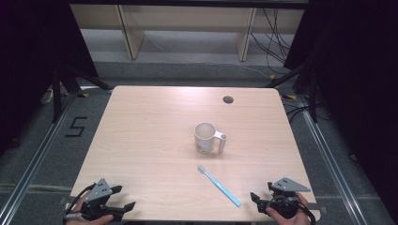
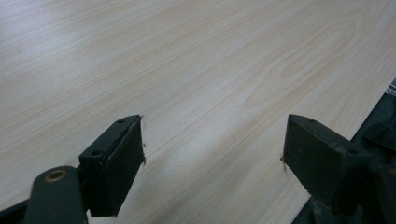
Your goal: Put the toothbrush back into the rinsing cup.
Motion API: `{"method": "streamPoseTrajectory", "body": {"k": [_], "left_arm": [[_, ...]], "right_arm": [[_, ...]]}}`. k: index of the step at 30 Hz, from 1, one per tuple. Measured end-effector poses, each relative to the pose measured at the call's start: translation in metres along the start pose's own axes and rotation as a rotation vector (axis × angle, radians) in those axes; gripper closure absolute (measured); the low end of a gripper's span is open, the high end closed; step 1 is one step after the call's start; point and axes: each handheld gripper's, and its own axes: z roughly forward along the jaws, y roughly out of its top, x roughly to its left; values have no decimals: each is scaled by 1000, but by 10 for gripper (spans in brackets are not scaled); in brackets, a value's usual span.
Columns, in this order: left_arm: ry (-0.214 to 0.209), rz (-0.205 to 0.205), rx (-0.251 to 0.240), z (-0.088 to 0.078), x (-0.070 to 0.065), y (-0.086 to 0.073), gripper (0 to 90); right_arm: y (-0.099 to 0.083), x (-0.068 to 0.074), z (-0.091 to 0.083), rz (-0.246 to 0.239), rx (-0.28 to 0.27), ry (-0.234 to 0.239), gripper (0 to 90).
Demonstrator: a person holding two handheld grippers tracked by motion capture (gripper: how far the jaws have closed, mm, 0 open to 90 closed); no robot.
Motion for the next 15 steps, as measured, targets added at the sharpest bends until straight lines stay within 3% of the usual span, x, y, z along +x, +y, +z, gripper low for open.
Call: {"method": "streamPoseTrajectory", "body": {"k": [4,8,14,15], "left_arm": [[1,-9,-18,3,-1,-1,196],[-2,-7,-8,2,0,0,196],[0,-3,8,2,1,0,196],[6,-15,-3,3,1,-1,196]], "right_arm": [[1,0,1,-24,4,18,249],[3,2,2,-16,22,30,263],[14,4,3,-49,54,73,271],[17,3,5,-78,67,76,258]]}}
